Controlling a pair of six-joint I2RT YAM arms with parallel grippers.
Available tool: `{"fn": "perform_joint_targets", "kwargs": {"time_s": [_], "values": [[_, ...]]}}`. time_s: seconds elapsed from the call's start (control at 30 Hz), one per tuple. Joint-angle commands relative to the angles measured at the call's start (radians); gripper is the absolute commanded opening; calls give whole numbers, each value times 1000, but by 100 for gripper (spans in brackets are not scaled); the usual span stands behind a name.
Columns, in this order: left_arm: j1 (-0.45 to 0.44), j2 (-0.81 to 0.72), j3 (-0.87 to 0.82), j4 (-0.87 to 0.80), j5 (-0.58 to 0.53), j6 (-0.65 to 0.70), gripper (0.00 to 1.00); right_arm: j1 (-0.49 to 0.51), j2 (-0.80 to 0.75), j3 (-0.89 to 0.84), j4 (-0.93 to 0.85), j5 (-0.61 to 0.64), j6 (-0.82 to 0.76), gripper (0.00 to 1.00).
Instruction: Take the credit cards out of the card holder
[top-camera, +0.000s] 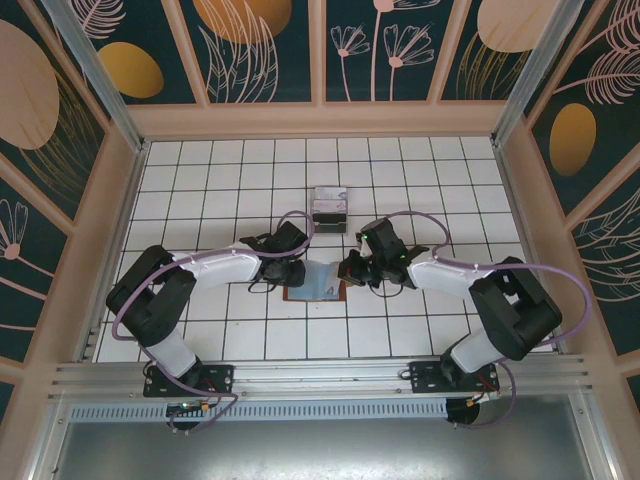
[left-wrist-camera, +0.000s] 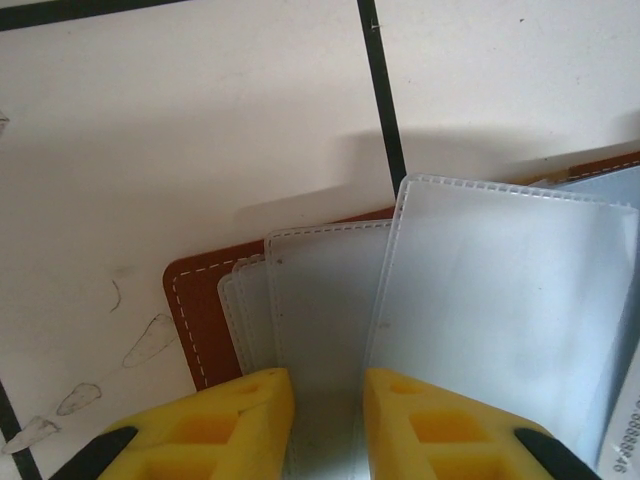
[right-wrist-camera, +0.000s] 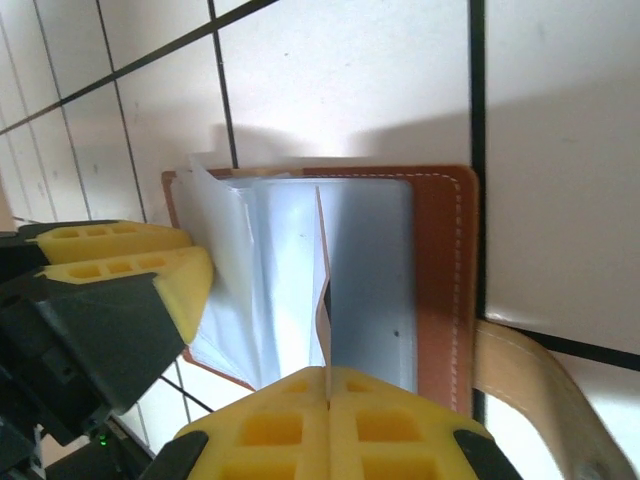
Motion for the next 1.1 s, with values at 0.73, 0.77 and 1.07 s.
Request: {"fn": "perform_joint_targets", "kwargs": {"time_s": [0.73,0.77,1.07], "values": [[3,-221,22,-80,-125,-12,38,-25,29,445,-374,343,-729,0],[4,-231,17,-80,-132,-16,39,-30,40,464,-381,328,-787,0],[46,-286,-57,-75,-113,-51,44,-50,118,610,-438,409,-1264,0]]}}
